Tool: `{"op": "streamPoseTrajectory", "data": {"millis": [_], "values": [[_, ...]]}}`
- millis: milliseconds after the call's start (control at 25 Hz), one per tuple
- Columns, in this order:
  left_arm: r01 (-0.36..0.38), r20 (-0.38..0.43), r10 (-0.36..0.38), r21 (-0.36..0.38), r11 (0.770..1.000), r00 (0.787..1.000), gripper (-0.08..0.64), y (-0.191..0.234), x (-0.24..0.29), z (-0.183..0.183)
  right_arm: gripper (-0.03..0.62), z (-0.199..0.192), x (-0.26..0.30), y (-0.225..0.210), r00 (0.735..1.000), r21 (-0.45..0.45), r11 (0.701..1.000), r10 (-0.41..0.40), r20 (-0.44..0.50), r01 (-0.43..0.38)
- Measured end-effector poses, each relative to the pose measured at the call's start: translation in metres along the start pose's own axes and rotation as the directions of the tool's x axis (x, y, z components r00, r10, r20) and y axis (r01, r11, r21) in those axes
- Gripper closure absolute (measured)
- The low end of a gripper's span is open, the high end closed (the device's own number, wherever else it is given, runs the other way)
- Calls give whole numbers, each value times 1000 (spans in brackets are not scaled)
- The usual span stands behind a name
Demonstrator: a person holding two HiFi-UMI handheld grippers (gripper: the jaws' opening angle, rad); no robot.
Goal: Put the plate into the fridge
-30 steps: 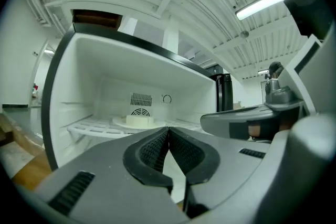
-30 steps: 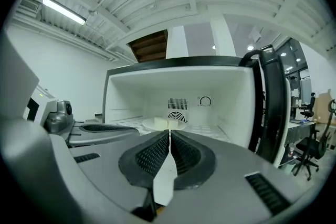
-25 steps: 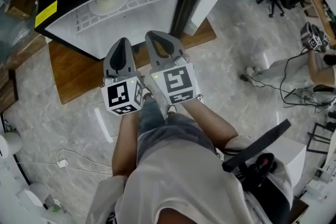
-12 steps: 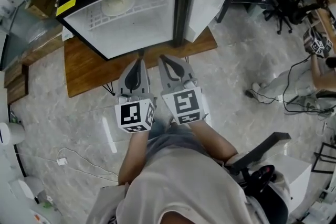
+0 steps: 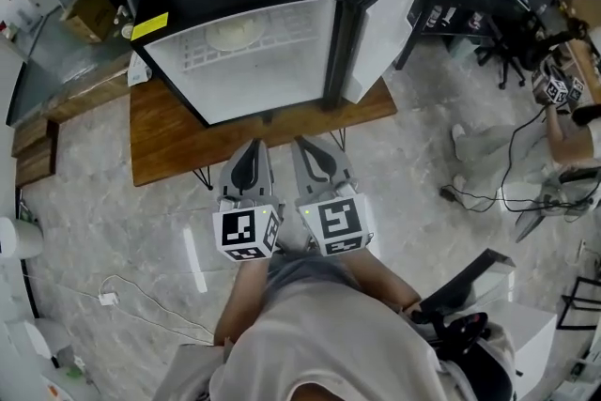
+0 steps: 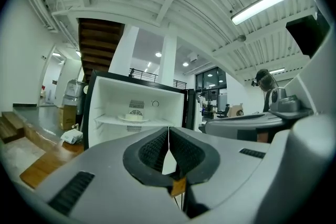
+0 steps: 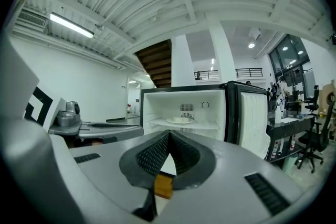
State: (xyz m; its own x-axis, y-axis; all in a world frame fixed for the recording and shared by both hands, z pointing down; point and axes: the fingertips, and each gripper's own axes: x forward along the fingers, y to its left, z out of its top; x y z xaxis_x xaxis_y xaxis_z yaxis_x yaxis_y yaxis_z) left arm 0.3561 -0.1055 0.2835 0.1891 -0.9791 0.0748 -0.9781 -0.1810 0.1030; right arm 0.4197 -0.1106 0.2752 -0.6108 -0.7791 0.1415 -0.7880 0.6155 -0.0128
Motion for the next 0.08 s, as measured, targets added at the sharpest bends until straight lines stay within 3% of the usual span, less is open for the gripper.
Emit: {"op": "streamPoseTrajectory", "data": {"millis": [80], "values": [[-9, -5, 9, -8, 1000, 1000, 538, 33, 76, 44, 575, 44, 75, -32, 1000, -1, 1000, 13, -15, -13]]}}
